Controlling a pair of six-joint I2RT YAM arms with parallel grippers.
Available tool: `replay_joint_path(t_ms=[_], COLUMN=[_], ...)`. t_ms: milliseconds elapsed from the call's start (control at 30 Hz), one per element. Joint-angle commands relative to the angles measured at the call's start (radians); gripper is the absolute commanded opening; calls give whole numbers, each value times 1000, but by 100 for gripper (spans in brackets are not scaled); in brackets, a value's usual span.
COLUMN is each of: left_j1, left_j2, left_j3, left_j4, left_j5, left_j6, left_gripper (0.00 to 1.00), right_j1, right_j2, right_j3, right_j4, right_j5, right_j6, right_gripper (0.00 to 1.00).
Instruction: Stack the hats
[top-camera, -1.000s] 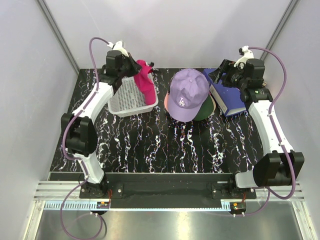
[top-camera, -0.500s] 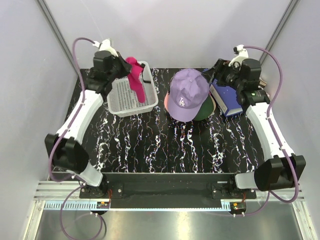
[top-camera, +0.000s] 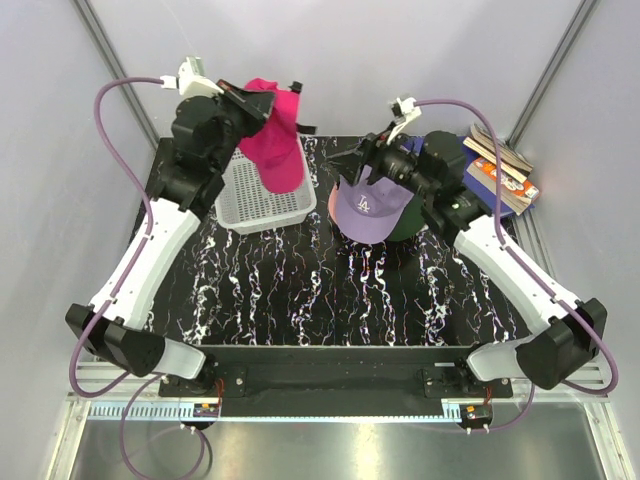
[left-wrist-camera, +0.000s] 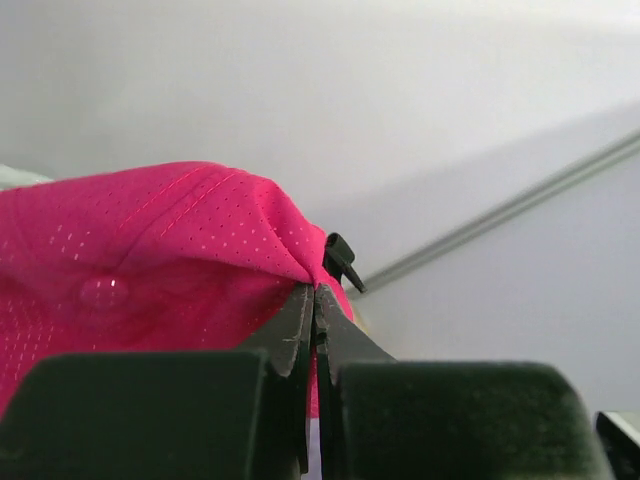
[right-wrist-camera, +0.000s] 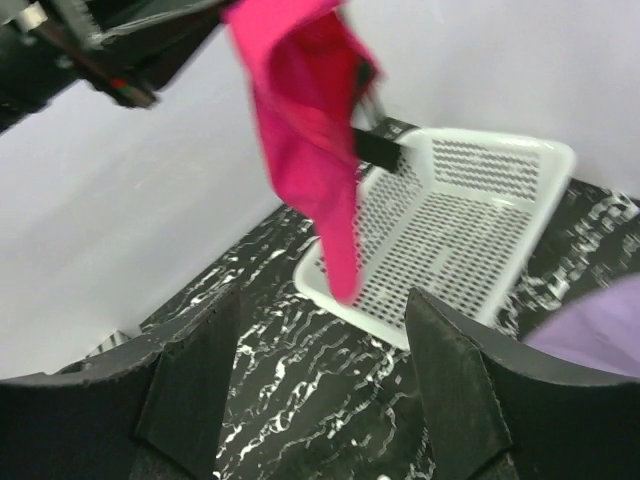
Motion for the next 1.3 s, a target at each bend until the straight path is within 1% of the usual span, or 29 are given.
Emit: replay_joint_path(t_ms=[0, 33, 67, 133, 300, 433, 467, 633, 867, 933, 1033, 1067, 1167, 1200, 1267], left_j1=[-81, -104, -114, -148, -205, -225, -228, -256, -280, -288, -300, -303, -311, -311, -311], left_j2=[-23, -20, -10, -1, 34, 49, 52, 72, 74, 76, 83, 82, 82, 80, 72], left_j3=[-8, -10, -8, 6, 69, 96, 102, 139, 156, 156, 165, 170, 168, 165, 144], left_j4=[156, 157, 195, 216, 249, 268, 277, 280, 294, 297, 306, 311, 312, 312, 314], left_j5=[-108, -111, -112, -112, -105, -94, -94, -102, -120, -119, -115, -115, -126, -129, -149], left_j6=[-154, -193, -209, -239, -250, -276, -281, -269, -266, -272, -275, -275, -266, -258, -246], left_gripper=[0, 0, 0, 0, 0, 0, 0, 0, 0, 0, 0, 0, 0, 0, 0], right_j1=[70, 73, 85, 93, 94, 94, 94, 94, 93, 94, 94, 94, 94, 94, 94], right_j2=[-9, -6, -4, -6, -43, -67, -67, -57, -51, -46, -38, -35, -38, -41, -53], right_j3=[-48, -59, -79, -105, -205, -272, -297, -320, -378, -373, -387, -390, -389, -386, -374], right_j4=[179, 182, 184, 196, 237, 323, 367, 417, 539, 556, 641, 688, 745, 751, 747], right_j5=[40, 42, 53, 77, 180, 183, 183, 194, 195, 195, 198, 201, 214, 211, 188], right_j6=[-42, -45, -48, -67, -114, -122, -120, -99, -74, -76, -79, -71, -36, -30, -7], right_gripper=[75, 74, 75, 75, 78, 79, 79, 81, 81, 81, 79, 77, 58, 44, 31])
